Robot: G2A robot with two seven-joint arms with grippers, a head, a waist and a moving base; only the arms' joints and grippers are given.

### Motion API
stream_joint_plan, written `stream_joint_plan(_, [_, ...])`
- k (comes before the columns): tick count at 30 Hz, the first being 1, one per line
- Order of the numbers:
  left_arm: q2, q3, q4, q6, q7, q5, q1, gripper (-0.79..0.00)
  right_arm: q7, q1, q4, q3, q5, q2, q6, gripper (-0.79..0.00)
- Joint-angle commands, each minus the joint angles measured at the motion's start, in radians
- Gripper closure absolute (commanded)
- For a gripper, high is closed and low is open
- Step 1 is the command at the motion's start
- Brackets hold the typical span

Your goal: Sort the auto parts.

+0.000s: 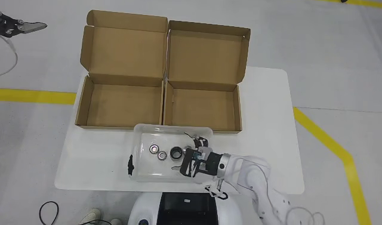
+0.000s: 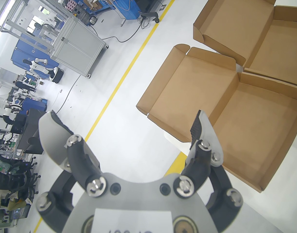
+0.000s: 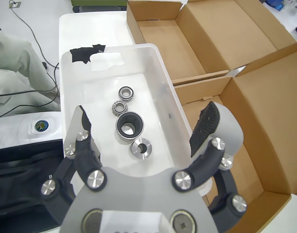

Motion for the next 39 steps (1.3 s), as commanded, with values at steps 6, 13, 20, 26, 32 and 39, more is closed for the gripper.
stream_joint_plan(6, [0.000, 0.000, 0.000, 0.000, 0.000, 0.000, 0.000, -0.785, 0.092, 0.069, 0.042, -0.054, 0.009, -0.004, -0.007, -0.785])
stream_joint_plan(13, [0.000, 0.000, 0.000, 0.000, 0.000, 0.000, 0.000, -0.785, 0.217, 0.136, 0.082, -0.118, 0.040, -0.015, 0.019, -0.785])
stream_joint_plan(20, [0.000, 0.000, 0.000, 0.000, 0.000, 0.000, 0.000, -0.785, 0.317, 0.175, 0.108, -0.160, 0.058, -0.021, 0.042, -0.785])
stream_joint_plan(26, [0.000, 0.000, 0.000, 0.000, 0.000, 0.000, 0.000, -0.785, 0.380, 0.212, 0.140, -0.195, 0.080, -0.026, 0.044, -0.785])
stream_joint_plan(32, [0.000, 0.000, 0.000, 0.000, 0.000, 0.000, 0.000, -0.785, 0.424, 0.255, 0.181, -0.230, 0.107, -0.034, 0.043, -0.776])
stream_joint_plan(39, [0.000, 0.000, 0.000, 0.000, 0.000, 0.000, 0.000, -0.785, 0.471, 0.305, 0.238, -0.271, 0.141, -0.046, 0.052, -0.757])
